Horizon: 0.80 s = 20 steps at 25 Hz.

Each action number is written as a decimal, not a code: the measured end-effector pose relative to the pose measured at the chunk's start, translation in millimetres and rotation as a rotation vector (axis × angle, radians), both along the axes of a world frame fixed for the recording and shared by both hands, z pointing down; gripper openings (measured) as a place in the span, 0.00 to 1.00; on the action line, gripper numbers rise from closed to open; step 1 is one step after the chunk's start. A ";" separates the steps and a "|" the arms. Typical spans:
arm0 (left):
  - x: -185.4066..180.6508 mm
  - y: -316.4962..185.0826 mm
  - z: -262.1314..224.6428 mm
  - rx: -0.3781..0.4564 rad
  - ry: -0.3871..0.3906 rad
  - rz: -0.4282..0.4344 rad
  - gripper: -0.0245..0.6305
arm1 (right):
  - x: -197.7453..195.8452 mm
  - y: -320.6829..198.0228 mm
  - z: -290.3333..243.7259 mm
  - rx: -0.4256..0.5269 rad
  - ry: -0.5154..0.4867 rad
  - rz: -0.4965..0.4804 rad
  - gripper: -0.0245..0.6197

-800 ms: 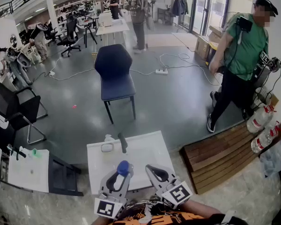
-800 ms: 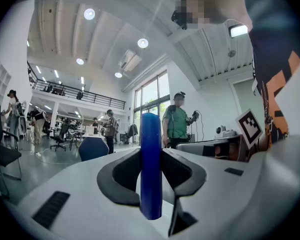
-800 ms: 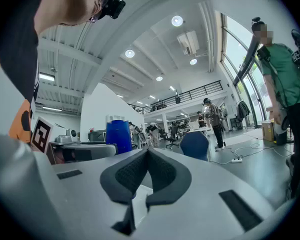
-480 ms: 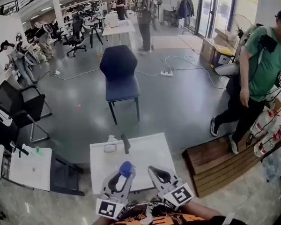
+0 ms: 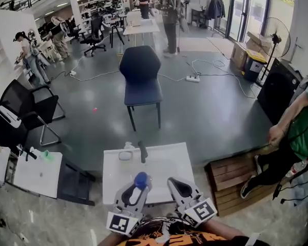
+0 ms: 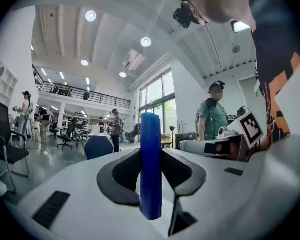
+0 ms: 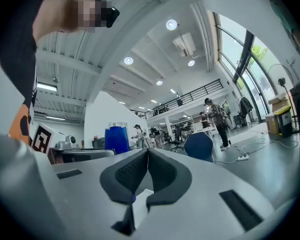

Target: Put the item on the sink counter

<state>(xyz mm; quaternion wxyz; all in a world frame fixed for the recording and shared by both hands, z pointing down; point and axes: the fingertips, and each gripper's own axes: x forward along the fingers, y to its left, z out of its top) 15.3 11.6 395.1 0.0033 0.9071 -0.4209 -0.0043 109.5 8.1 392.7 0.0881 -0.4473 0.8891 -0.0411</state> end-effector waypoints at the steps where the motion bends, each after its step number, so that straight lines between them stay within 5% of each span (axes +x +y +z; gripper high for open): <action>1: 1.1 1.7 0.0 -0.001 -0.001 -0.008 0.26 | 1.8 1.5 3.0 -0.002 0.011 -0.010 0.06; 13: 16.0 6.8 6.8 0.007 -0.013 -0.118 0.26 | 12.7 -3.2 16.0 -0.032 0.023 -0.107 0.10; 20: -17.2 -15.7 14.1 -0.007 -0.015 -0.162 0.26 | -13.6 -22.1 22.8 -0.069 0.038 -0.130 0.10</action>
